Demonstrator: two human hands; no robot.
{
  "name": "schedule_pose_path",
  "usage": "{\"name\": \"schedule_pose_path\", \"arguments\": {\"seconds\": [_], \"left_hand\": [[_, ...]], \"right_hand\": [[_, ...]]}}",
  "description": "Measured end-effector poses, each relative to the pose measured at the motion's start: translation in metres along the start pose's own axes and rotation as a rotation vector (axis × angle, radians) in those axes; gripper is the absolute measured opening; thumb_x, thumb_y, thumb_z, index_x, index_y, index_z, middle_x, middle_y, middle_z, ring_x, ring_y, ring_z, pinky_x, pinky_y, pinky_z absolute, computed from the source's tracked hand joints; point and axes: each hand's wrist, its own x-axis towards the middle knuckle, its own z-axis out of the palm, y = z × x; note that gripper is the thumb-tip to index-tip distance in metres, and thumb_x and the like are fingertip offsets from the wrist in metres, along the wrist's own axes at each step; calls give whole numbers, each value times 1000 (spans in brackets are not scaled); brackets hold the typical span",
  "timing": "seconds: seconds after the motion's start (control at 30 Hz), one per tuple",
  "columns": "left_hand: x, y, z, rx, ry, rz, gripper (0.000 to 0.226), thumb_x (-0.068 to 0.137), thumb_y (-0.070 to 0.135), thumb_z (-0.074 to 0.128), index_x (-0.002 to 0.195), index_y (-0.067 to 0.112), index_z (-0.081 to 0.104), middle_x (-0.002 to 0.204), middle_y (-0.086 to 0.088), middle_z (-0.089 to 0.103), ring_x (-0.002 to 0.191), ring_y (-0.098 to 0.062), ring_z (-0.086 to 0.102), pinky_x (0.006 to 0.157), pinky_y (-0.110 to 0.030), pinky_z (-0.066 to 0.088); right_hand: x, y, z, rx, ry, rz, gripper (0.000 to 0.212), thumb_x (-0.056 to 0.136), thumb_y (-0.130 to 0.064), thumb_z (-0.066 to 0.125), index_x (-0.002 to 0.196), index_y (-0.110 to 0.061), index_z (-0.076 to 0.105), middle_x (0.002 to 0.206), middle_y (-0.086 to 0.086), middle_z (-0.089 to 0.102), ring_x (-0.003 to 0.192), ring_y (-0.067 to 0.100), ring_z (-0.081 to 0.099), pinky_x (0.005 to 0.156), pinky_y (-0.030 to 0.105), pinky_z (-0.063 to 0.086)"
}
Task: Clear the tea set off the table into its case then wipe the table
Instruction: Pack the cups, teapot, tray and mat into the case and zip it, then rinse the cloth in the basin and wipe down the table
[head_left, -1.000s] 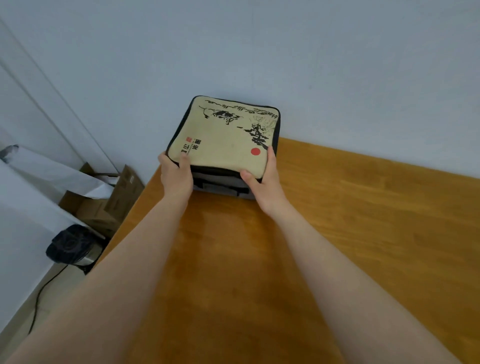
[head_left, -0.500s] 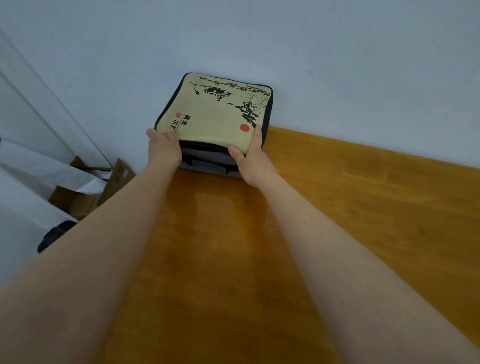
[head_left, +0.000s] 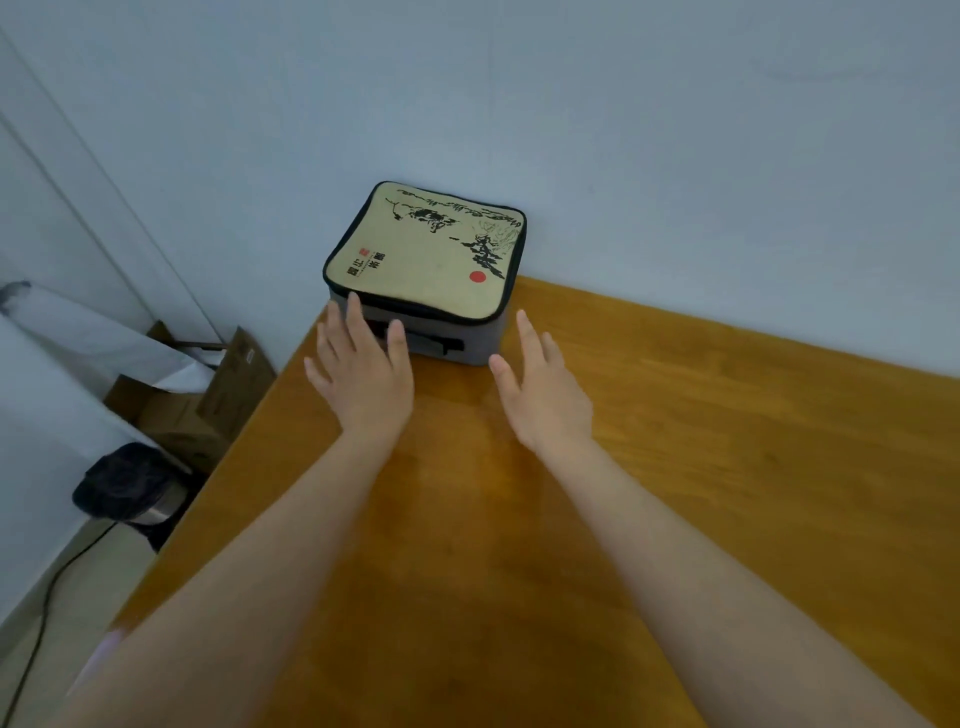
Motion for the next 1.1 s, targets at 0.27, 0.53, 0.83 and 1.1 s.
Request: {"name": "schedule_pose_path", "arguments": {"seconds": [0.27, 0.53, 0.83, 1.1], "left_hand": [[-107, 21, -27, 182, -118, 277, 64, 95, 57, 35, 151, 45, 6, 163, 5, 0, 149, -28, 1, 115, -56, -2], [-199, 36, -85, -12, -154, 274, 65, 95, 39, 52, 150, 40, 17, 162, 1, 7, 149, -19, 7, 120, -48, 9], [-343, 45, -146, -238, -113, 129, 73, 92, 22, 61, 150, 35, 19, 161, 6, 6, 147, -12, 8, 113, -28, 16], [-469, 36, -167, -286, -43, 2, 68, 91, 15, 62, 147, 34, 27, 160, 8, 12, 143, -4, 10, 110, -25, 11]], "right_hand": [[-70, 12, -13, 12, 149, 129, 66, 93, -66, 30, 151, -45, 6, 159, 4, 22, 141, 29, 31, 103, 49, 43], [-164, 31, -45, 418, 91, 95, 62, 94, -61, 39, 150, -45, 17, 160, -3, 18, 147, 21, 16, 116, 49, 25], [-301, 61, -95, 650, 32, -27, 59, 99, -50, 41, 152, -34, 20, 158, -11, 20, 145, 9, 19, 117, 39, 24], [-400, 95, -95, 679, -85, -135, 51, 100, -34, 45, 148, -36, 28, 152, -12, 33, 132, 9, 41, 108, 42, 40]]}}
